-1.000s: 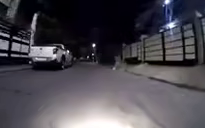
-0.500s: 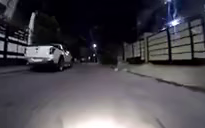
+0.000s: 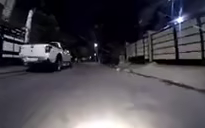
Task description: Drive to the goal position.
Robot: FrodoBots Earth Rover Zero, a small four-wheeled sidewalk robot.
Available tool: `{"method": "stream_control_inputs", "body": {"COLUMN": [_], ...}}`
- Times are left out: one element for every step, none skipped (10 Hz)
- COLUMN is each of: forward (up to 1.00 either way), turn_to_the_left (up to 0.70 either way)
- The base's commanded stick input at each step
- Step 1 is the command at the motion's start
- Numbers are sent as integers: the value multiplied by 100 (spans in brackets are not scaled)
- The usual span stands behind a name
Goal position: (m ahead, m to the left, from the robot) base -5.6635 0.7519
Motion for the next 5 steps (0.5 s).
{"method": "stream_control_inputs", "body": {"forward": [100,100,100,100,100], "turn_to_the_left": [5,5,5,5,5]}}
